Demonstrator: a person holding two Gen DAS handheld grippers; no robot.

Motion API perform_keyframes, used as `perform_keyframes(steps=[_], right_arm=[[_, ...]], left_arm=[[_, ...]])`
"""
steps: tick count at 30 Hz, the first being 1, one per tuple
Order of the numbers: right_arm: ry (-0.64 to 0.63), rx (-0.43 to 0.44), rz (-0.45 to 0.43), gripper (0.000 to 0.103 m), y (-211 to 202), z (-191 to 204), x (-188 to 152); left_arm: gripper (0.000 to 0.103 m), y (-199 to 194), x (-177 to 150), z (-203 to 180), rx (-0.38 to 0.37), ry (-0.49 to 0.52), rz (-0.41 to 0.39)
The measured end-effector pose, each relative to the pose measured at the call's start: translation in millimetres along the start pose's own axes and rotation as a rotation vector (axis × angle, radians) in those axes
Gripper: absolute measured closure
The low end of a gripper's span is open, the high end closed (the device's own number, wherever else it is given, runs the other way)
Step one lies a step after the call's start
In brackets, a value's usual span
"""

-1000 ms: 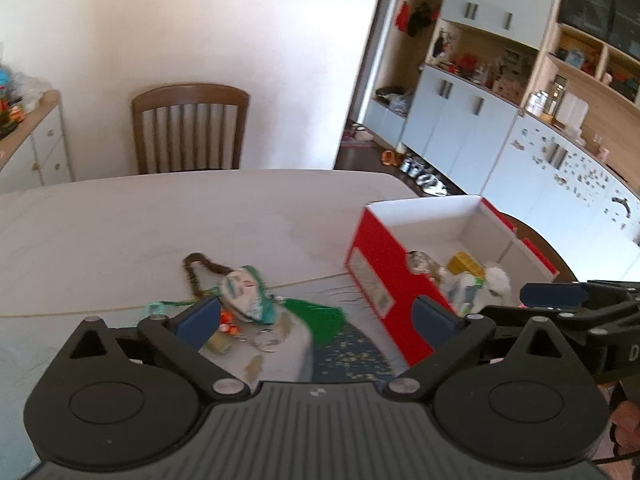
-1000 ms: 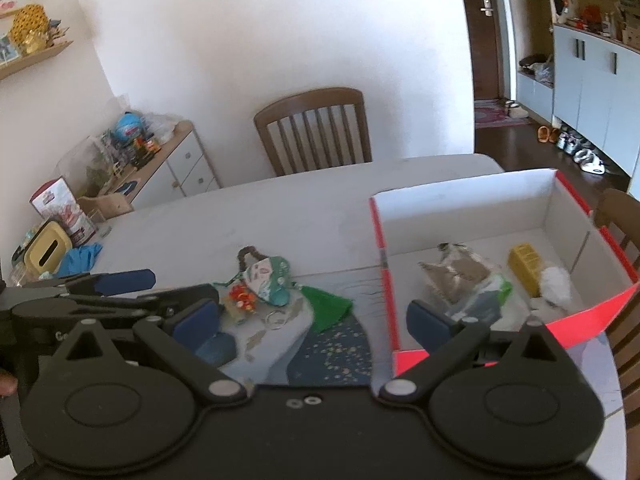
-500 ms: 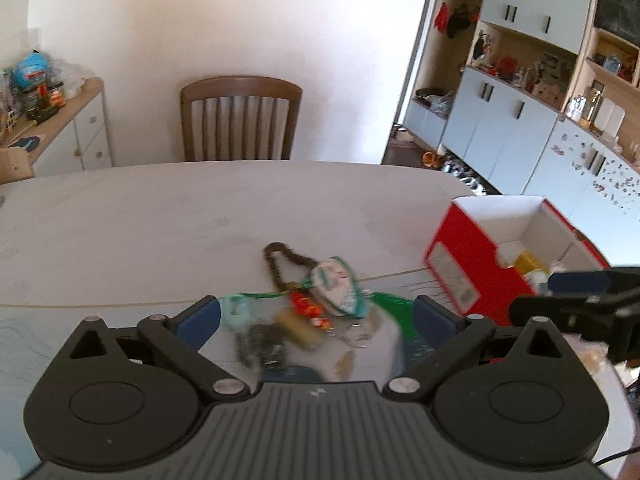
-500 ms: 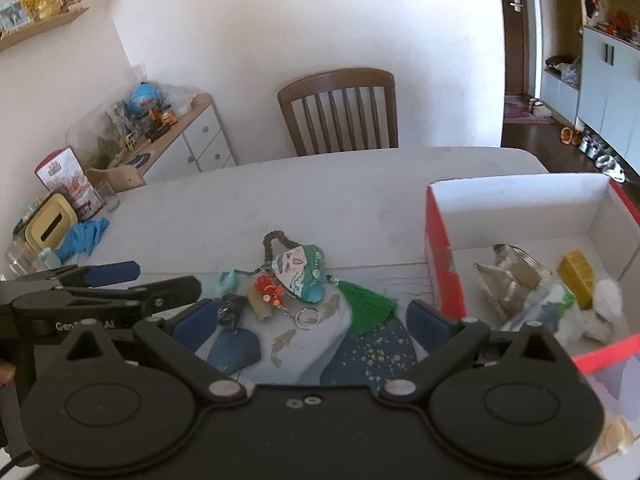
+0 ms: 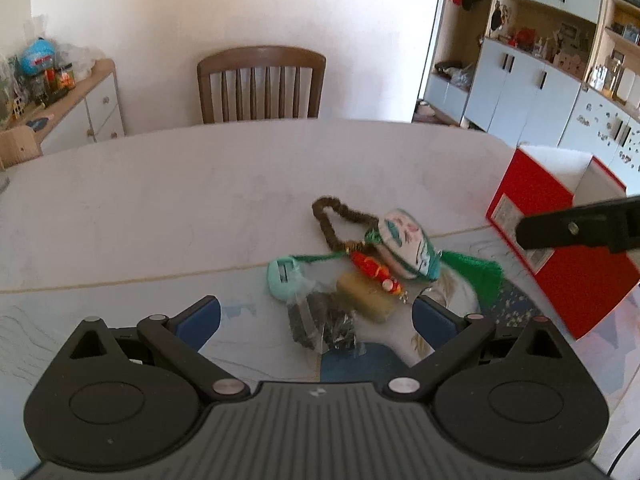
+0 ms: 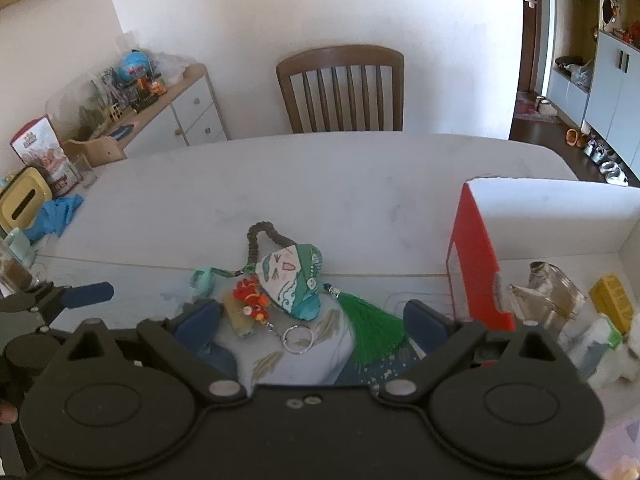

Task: Organize objects
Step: 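Grasp the small dark-filled bag with the left tool while the right tool grasps the fabric pouch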

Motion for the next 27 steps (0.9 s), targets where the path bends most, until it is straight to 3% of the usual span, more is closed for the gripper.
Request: perform_keyframes(steps=[18,21,23,27], right_arm=[[-0.024,0.027,0.086,0.023,68,3,5],[-0.026,0.035,0.095,0.026,77,5,6],[-0.024,0.038,0.098,0.027,82,5,8],[-0.027,0.045,0.109,0.030,91,7,10]], left_arm=[[0.004,28,-13,-6,0.015,0.037,-0.013],[0.010,31,-14,-7,0.016,0.046,-0.012],[0.021,32,-14,-7,0.012,0.046,-0.011],[0.034,33,-16,-9,0.009,0.056,-0.006]])
Point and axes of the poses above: each gripper's, at about its wrist camera, not at the fingertips, and y roughly the way its jaws point, z to its left, x to its top, the point moved 5 cm from there along y, roughly the way its jaws point, and after that the axes turned 14 degrees about -y, right-handed, at the moved point
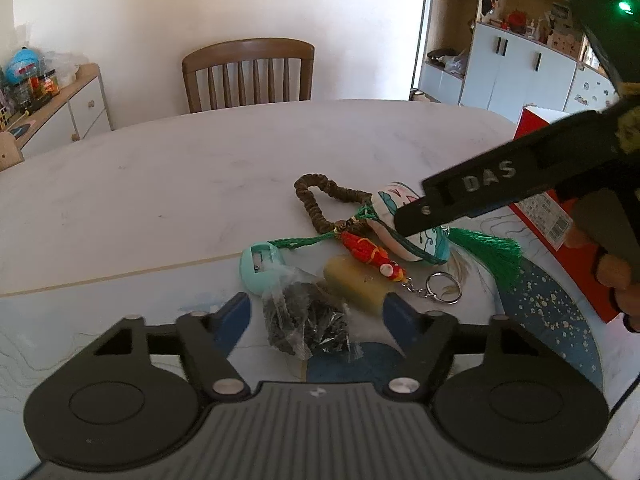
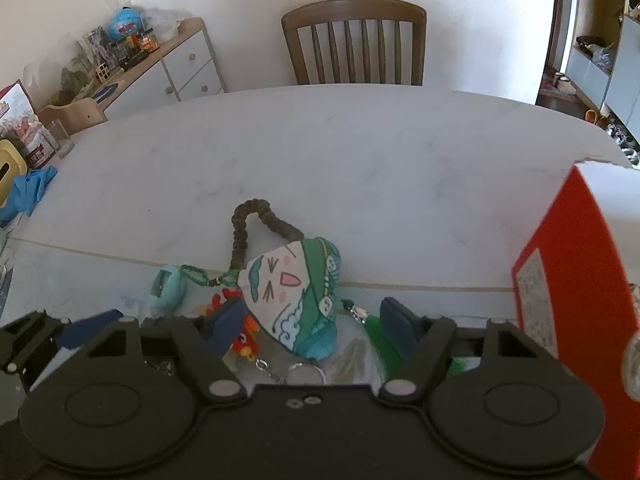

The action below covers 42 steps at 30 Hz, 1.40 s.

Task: Organize objects
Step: 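Grasp the small dark-filled bag with the left tool while the right tool grasps the fabric pouch, then lift the small bag with the left tool while the right tool lifts the fabric pouch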

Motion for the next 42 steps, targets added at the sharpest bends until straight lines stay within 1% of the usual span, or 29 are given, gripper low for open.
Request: perform_keyframes(steps=[2,4,9,10,11,12,14,20,22,25,27,29,42], right_arm=[[0.000,0.005,0.005,0.030,4,1,1],[0.004,0.012,0.006,0.030,7,2,2],[0.009,0.014,0.019,0.031,16,3,4],[0.014,0.018,0.020,0.032,16,3,3],[0.020,0.022,0.020,0.037,17,3,2],[0.026,0.029,0.021,0.040,17,3,2],[0.032,0.040,0.020,0.049,16,4,2],[0.020,0.013,0.009,0.056,13,4,3],[0.026,0.012,0.002,0.057,11,4,3],[0.029,0.006,-0.012,0.057,2,3,3],[0.034,0.006,-0.018,0.057,-5,2,3],[0.039,0.009,-0.024,0.057,-12,1,1],[0.032,0.009,-0.068,0.058,-75,4,-19]], left_arm=[[0.042,1,-1,-2,-0.005,0.003,0.001],[0.043,2,-2,-3,-0.003,0.010,0.003],[0.049,3,-1,-2,0.006,0.011,-0.002],[0.055,2,-1,-2,0.012,0.013,-0.005],[0.060,2,-1,-2,0.017,0.014,-0.007],[0.061,2,0,-1,0.020,0.012,-0.008],[0.066,2,0,0,0.025,0.010,-0.006],[0.073,1,3,0,0.032,0.014,-0.002],[0.074,0,4,1,0.029,0.005,0.002],[0.078,-3,7,2,0.027,0.001,0.001],[0.078,-6,8,2,0.024,-0.006,0.004],[0.086,-9,8,1,0.016,-0.010,0.006],[0.090,-36,6,-3,-0.011,-0.042,0.008]])
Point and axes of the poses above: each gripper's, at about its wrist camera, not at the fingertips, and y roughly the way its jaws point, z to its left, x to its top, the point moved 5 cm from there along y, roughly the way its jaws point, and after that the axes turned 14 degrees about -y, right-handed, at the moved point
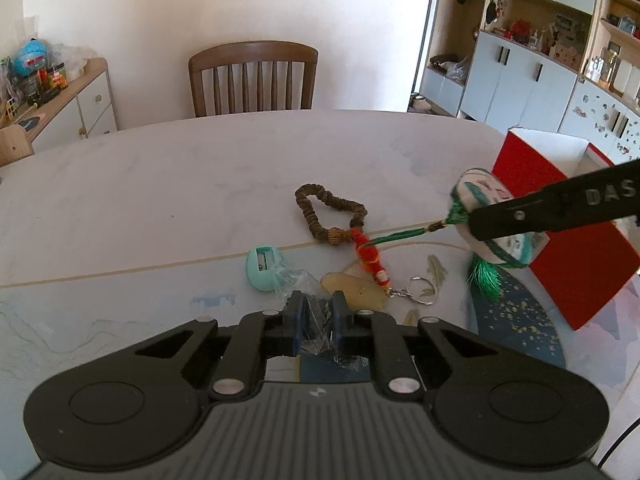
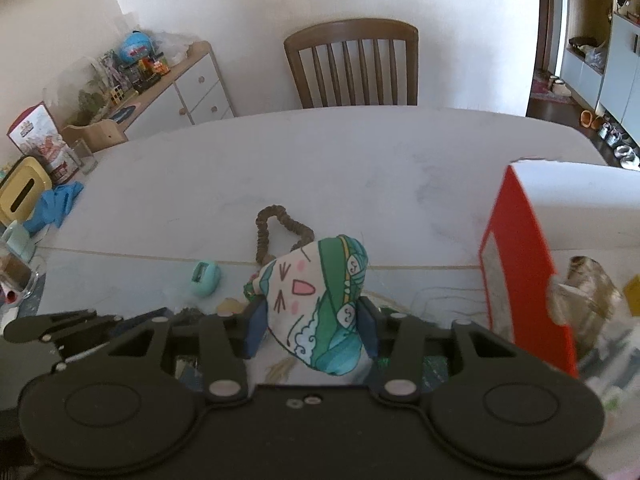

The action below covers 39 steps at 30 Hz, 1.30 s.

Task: Organize objects
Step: 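Lift the small bag with the left tool while the right tool lifts the fabric pouch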

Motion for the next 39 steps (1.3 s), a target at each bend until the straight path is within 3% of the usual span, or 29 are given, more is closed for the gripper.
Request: perform_keyframes(steps=[14,31,35,39], right_arm=[[0.000,0.007,-0.068,0.057,-77,-12,-12],[0.025,-0.043,-0.189,0.057,-146,-53,-18],[-0.022,-0.042,-0.152,0.058,-146,-57,-21],[0.021,-0.008,-0.150,0.058,-150,-69,-25]], left_arm=[[0.090,-41,1,-13,-0.056,-0.047,-0.014],[0.090,-73,7,-73,-0.150,-0.019,-0.031],[0.090,-75,9,-86,-0.158,-0.006,-0.039],[0.090,-73,6,-95,-0.156,0.000,-0.032]])
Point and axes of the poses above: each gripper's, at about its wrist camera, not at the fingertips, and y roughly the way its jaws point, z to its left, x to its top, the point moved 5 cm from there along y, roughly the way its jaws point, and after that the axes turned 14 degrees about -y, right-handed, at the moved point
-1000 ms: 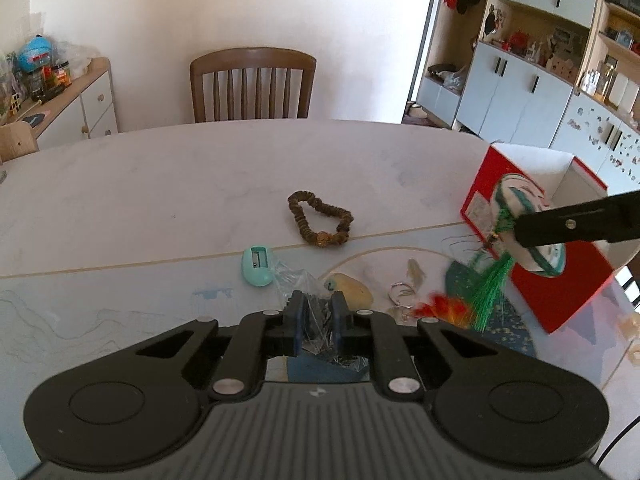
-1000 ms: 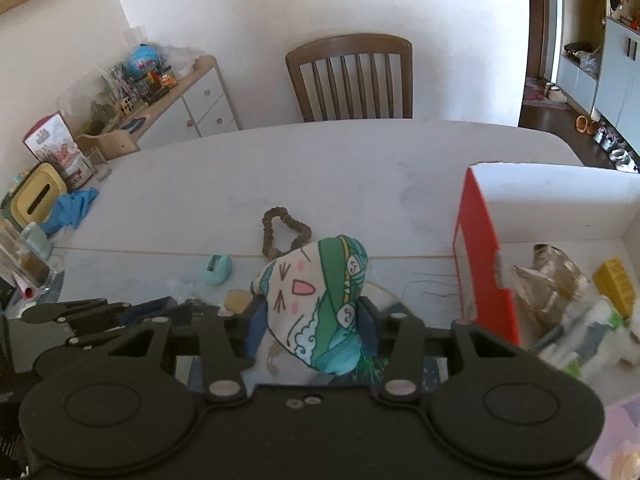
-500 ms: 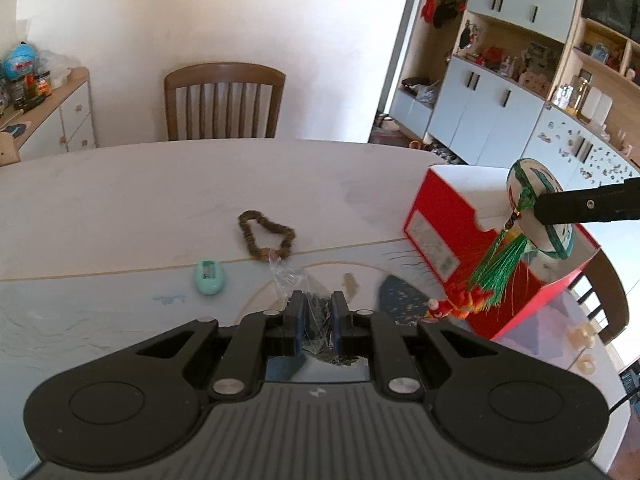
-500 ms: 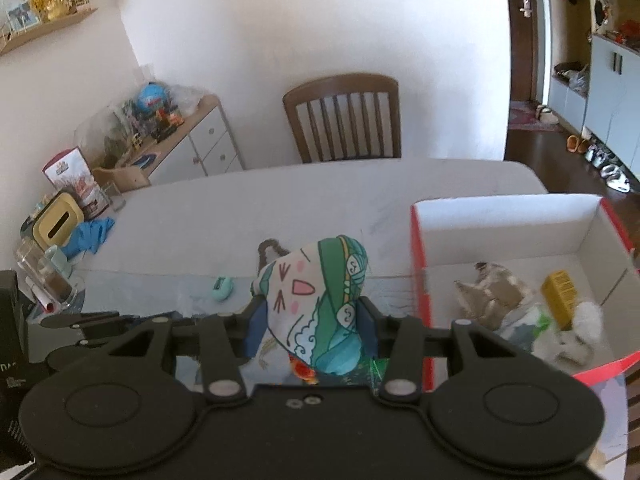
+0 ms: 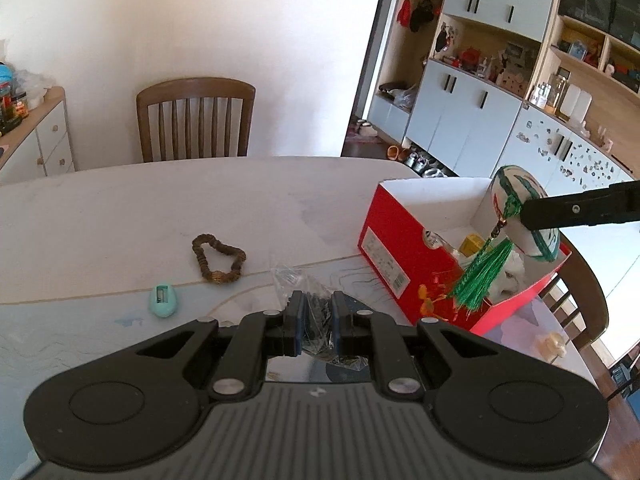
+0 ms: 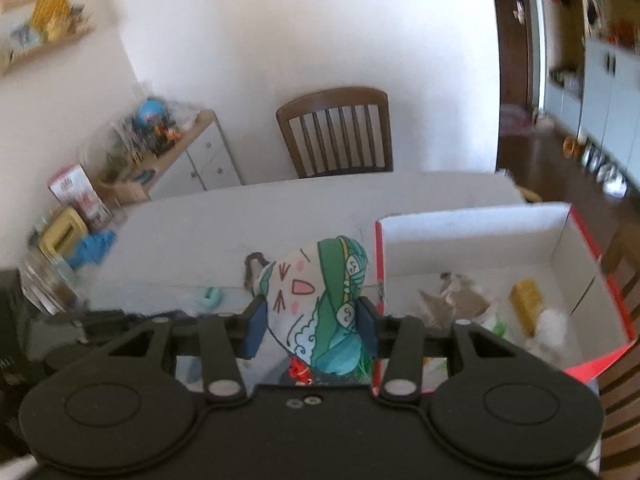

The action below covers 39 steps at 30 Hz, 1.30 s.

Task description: Organize objects

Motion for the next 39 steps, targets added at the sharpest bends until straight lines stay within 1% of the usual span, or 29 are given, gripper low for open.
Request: perform_keyframes(steps=[4,5,7,8,9,10,13,18,19,20,22,23,24,26,28,30,32,33,37,39], right_arm=[[0.021,0.036,-0.064,0.058,-17,-9,7],[0.006,0.029,-0.058,0.058,-17,-9,7],[-0.056,0.028,0.023,0.058,-2,0,-5],[-0.096,0.027,0.103,0.058,13,6,-18],[-0.118,0.015,0.152,0.058,23,10,-29],[-0.122,0.007,0.179,0.058,30,12,-38],[-0.098,0.011,0.201,0.058,37,12,-51],[-0.112,0.006,0.220,0.058,37,14,-56],[-0.130,0.011,0.235,0.058,38,16,-58],[-0.175,0.011,0.269,0.058,42,22,-65],[-0.289,-0.001,0.348,0.058,47,37,-87],[-0.306,-0.004,0.374,0.058,49,41,-99],[-0.288,-0.010,0.396,0.058,51,39,-109],[-0.214,-0.031,0.412,0.058,52,30,-119],[-0.179,-0.047,0.415,0.058,51,25,-122],[-0.188,-0.061,0.424,0.058,50,26,-124],[-0.177,-0.056,0.404,0.058,44,24,-121],[-0.164,-0.059,0.376,0.058,39,22,-116],[-0.112,-0.093,0.228,0.058,8,10,-70],[-0.089,-0.106,0.175,0.058,-4,5,-52]], left_arm=[[0.090,3,-1,-5,-0.001,0.000,0.000],[0.090,4,-1,-6,-0.002,-0.001,0.001],[0.090,4,-2,-6,0.000,0.003,0.002],[0.090,6,-3,-6,0.000,0.001,0.004],[0.090,7,-3,-6,0.000,-0.002,0.005],[0.090,8,-5,-6,0.000,-0.004,0.006],[0.090,11,-8,-6,0.001,-0.004,0.016],[0.090,15,-13,-4,-0.001,-0.009,0.030],[0.090,16,-14,-5,-0.002,-0.007,0.033],[0.090,16,-15,-5,-0.003,-0.003,0.036],[0.090,16,-15,-6,-0.007,0.001,0.034],[0.090,16,-16,-6,-0.011,0.002,0.034],[0.090,16,-17,-6,-0.014,0.002,0.036],[0.090,18,-20,-6,-0.018,0.005,0.045],[0.090,20,-24,-6,-0.022,0.008,0.057],[0.090,21,-27,-6,-0.026,0.007,0.065],[0.090,22,-30,-6,-0.035,0.006,0.072],[0.090,22,-31,-7,-0.039,0.008,0.075],[0.090,20,-33,-9,-0.054,0.015,0.079],[0.090,17,-30,-11,-0.065,0.023,0.072]])
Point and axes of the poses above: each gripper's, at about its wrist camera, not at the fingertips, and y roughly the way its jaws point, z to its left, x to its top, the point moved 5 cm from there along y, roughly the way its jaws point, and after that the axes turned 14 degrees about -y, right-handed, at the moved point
